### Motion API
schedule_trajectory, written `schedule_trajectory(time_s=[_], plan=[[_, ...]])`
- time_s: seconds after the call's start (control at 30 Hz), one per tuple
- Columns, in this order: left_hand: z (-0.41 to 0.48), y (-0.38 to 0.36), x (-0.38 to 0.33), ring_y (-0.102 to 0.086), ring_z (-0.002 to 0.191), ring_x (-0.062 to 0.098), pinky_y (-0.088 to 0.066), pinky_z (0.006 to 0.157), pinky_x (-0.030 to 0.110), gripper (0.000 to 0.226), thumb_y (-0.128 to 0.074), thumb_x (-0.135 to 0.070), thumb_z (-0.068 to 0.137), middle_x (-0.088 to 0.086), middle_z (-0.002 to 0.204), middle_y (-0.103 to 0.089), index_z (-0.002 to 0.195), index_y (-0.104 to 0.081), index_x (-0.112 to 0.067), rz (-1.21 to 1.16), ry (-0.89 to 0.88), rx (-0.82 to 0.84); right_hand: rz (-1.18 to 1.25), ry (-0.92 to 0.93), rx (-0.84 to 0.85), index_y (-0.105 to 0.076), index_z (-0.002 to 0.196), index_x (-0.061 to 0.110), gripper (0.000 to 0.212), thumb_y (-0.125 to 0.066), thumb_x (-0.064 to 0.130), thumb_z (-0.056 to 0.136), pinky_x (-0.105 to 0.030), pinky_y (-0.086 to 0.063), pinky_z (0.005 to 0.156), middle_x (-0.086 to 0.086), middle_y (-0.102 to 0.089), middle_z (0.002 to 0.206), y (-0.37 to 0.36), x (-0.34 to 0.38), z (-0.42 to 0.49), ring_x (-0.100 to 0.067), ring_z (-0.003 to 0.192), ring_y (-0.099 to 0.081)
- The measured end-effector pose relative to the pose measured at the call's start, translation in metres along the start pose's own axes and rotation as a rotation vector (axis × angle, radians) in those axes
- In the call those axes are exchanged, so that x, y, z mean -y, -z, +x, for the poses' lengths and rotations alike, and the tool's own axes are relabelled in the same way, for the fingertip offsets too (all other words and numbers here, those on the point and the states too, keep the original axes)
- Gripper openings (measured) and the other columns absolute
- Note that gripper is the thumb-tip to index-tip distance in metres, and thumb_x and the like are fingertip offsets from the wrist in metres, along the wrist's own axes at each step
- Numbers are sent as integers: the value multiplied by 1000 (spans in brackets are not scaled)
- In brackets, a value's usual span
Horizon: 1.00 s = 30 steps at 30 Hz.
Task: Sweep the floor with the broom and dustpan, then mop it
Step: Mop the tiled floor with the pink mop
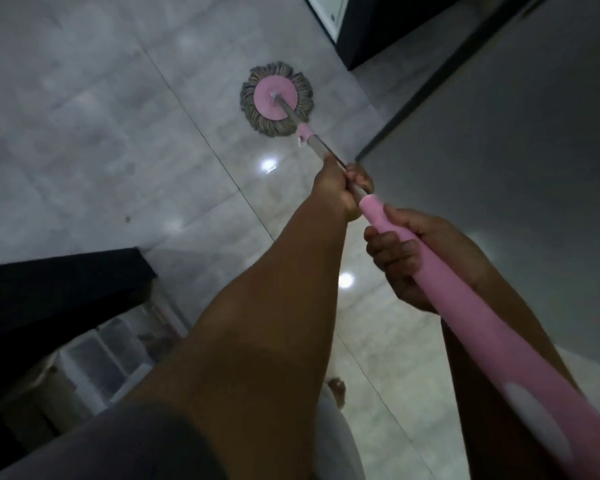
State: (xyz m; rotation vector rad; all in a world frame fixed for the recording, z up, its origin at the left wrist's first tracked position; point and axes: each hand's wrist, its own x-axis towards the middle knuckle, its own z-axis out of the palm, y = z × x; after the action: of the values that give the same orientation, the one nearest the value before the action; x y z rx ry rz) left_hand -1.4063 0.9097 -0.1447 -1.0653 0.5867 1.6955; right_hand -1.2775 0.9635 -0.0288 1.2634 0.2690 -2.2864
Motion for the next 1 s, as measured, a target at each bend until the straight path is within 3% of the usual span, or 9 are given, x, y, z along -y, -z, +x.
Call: schedule_trajectory(time_s=[0.17, 0.27, 0.37, 0.57, 0.8, 1.0], plan=[[22, -49, -60, -28, 23, 10, -24, 34, 6, 53, -34, -53, 103, -3, 33, -30, 62, -30, -18, 8, -68, 9, 169, 84, 82, -57, 96, -2, 38, -61, 35, 88, -16, -45, 36, 1, -53, 63, -36, 60, 37, -6, 38, -50], [25, -50, -65, -28, 21, 9, -23, 32, 6, 50, -32, -44, 105, -3, 32, -30, 63, -30, -18, 26, -94, 14, 127, 87, 47, -59, 94, -2, 36, -61, 33, 87, -15, -44, 36, 1, -53, 63, -38, 60, 42, -5, 38, -50], [21, -32, -51, -26, 22, 7, -20, 29, 9, 49, -30, -46, 106, -4, 32, -27, 65, -31, -18, 69, -83, -1, 4, 74, -39, -60, 89, 2, 36, -55, 37, 93, -14, -42, 35, 3, -53, 61, -28, 35, 38, -4, 37, -48], [-13, 17, 15, -27, 24, 7, -24, 29, 12, 53, -33, -53, 104, -4, 36, -31, 66, -34, -16, 121, -34, -74, 27, 18, -63, -58, 91, 3, 32, -59, 35, 90, -15, -40, 34, 4, -50, 61, 8, -29, -5, -3, 37, -45], [-83, 90, 108, -30, 25, 6, -24, 30, 9, 50, -36, -46, 105, -5, 36, -31, 64, -32, -17, 179, 24, -133, -19, -39, -160, -54, 85, 6, 30, -50, 33, 97, -15, -38, 34, 3, -43, 61, 34, -133, -79, -5, 38, -41], [-121, 129, 126, -30, 26, 6, -25, 31, 12, 47, -37, -41, 106, -5, 40, -32, 66, -34, -16, 144, 46, -179, -63, -82, -209, -51, 78, 7, 33, -48, 33, 98, -15, -35, 32, 3, -39, 59, 27, -182, -94, -5, 35, -39]])
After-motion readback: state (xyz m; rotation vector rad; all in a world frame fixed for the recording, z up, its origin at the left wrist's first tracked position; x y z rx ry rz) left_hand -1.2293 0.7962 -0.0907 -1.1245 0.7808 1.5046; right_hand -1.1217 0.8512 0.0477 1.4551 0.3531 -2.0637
